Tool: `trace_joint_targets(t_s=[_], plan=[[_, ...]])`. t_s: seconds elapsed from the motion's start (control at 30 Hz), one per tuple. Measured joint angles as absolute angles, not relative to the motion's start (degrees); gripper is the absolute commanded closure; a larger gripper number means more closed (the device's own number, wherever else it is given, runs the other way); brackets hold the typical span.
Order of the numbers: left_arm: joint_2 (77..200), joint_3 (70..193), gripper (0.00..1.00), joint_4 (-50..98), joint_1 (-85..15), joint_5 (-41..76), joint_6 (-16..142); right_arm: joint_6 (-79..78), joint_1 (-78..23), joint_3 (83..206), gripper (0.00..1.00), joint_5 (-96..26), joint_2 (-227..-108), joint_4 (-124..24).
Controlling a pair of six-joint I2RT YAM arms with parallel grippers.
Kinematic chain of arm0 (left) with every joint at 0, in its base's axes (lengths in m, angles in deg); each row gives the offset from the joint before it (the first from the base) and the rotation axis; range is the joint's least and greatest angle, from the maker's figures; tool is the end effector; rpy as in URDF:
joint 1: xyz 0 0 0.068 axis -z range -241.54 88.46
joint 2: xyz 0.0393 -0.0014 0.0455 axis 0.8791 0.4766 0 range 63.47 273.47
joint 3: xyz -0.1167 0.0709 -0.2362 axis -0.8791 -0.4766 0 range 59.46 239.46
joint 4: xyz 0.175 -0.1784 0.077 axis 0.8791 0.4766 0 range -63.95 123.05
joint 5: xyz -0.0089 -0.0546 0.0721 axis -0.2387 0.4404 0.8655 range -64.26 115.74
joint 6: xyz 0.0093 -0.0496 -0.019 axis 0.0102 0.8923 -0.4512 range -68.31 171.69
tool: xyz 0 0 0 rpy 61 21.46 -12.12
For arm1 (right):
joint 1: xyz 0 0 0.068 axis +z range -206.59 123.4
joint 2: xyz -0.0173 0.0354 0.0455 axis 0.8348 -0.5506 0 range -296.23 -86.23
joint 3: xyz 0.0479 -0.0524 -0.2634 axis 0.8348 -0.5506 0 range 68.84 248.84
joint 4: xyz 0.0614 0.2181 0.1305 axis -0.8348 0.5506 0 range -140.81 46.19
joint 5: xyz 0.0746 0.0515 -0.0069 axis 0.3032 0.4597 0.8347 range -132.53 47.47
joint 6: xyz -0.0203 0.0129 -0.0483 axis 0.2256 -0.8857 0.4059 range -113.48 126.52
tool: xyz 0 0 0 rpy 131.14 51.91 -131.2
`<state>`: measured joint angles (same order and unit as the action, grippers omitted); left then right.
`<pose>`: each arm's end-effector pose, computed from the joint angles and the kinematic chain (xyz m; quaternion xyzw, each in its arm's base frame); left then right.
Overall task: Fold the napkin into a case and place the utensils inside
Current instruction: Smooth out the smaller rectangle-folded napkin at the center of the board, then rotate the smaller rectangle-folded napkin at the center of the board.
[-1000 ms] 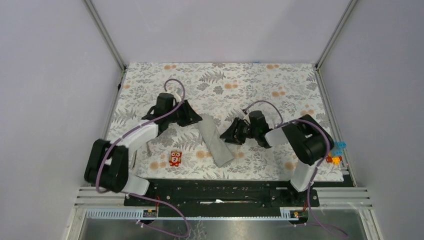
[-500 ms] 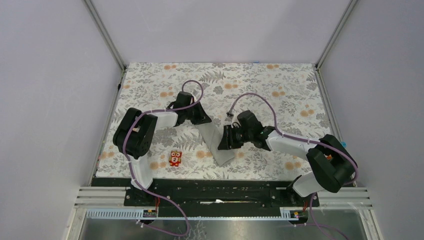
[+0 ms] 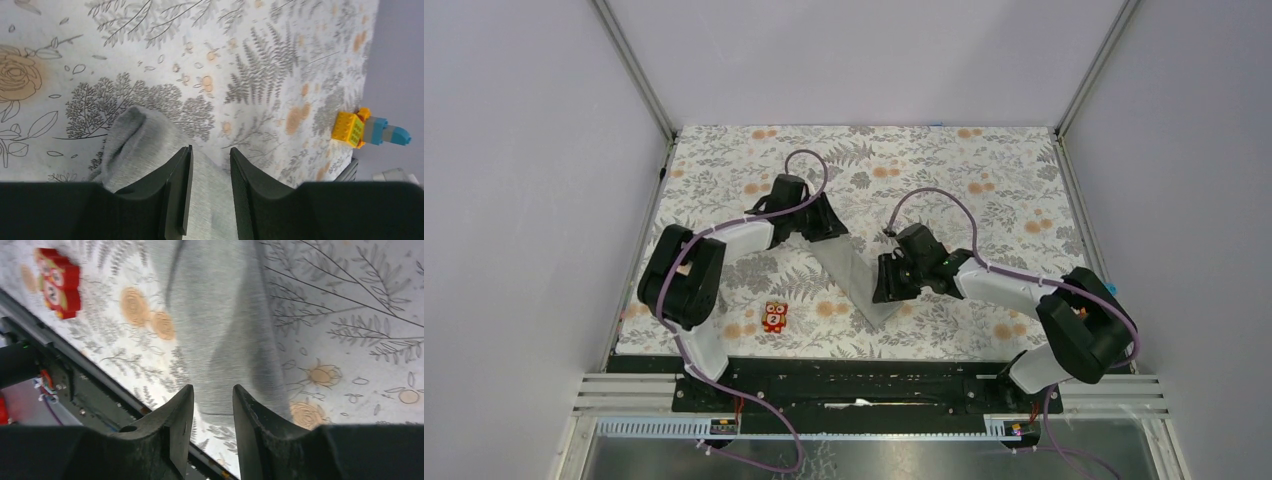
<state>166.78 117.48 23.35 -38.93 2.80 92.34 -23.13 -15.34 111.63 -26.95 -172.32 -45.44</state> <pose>0.3403 -0.1567 0.1662 -0.0618 0.8988 -0.3617 0.2400 0.2140 0.2004 0.1712 -0.1413 0.9174 0.3061 0.2113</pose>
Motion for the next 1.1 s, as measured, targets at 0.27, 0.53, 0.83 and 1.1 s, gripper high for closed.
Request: trace_joint_targets(t_s=[0.27, 0.53, 0.83, 1.1], plan=[[164.5, 116.1, 0.67, 21.9, -40.0, 4.2, 92.2, -25.7, -13.7, 110.9, 0.6, -22.2, -171.4, -50.1], [169.4, 112.3, 0.6, 15.8, -42.6, 3.3, 94.7, -26.7, -15.3, 109.0, 0.57, -27.6, -175.4, -50.8], [149.5, 94.9, 0.37, 17.5, -43.8, 9.2, 97.2, -16.6, -22.4, 133.4, 0.31, -38.2, -192.4, -42.7], [135.0, 97.7, 0.22, 32.8, -37.1, 14.2, 91.2, -9.0, -25.4, 150.6, 0.06, -43.3, -198.1, -39.0]])
